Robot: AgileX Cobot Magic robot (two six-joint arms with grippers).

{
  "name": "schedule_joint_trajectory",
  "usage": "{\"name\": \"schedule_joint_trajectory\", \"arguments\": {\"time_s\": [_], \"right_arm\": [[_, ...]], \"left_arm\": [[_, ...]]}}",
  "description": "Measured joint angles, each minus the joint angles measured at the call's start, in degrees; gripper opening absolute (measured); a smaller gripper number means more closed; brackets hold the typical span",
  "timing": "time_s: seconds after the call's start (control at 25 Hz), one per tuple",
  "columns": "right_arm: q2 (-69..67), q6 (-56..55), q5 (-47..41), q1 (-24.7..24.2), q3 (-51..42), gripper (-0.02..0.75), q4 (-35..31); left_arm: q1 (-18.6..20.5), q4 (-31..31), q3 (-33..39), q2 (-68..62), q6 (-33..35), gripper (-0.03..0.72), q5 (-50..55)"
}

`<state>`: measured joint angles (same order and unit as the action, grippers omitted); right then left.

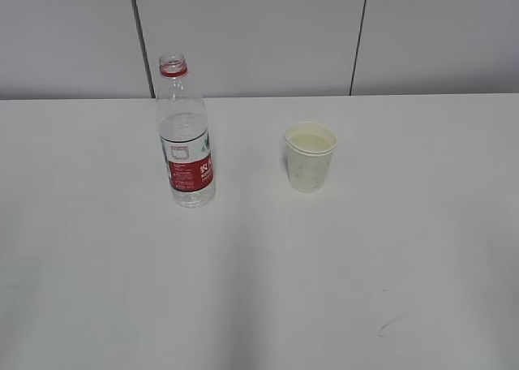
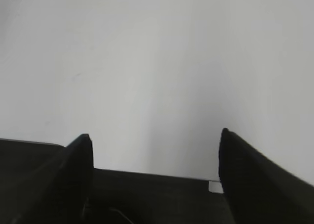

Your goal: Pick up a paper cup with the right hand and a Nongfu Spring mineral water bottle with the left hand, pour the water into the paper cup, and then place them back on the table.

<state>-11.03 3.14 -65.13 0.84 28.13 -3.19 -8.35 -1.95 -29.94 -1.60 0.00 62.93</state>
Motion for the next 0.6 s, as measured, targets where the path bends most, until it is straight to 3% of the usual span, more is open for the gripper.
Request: {"name": "schedule_joint_trajectory", "arguments": {"time_s": [0.28, 0.6], "right_arm": [[11.0, 0.0, -0.2, 0.0, 0.0, 0.587, 0.0], [12.0, -0.5, -0.4, 0.0, 0.0, 0.588, 0.0]], "left_arm": [[0.0, 0.1, 0.0, 1.9, 0.0, 0.573, 0.3], [0.0, 0.2, 0.0, 1.9, 0.0, 0.573, 0.5]]}}
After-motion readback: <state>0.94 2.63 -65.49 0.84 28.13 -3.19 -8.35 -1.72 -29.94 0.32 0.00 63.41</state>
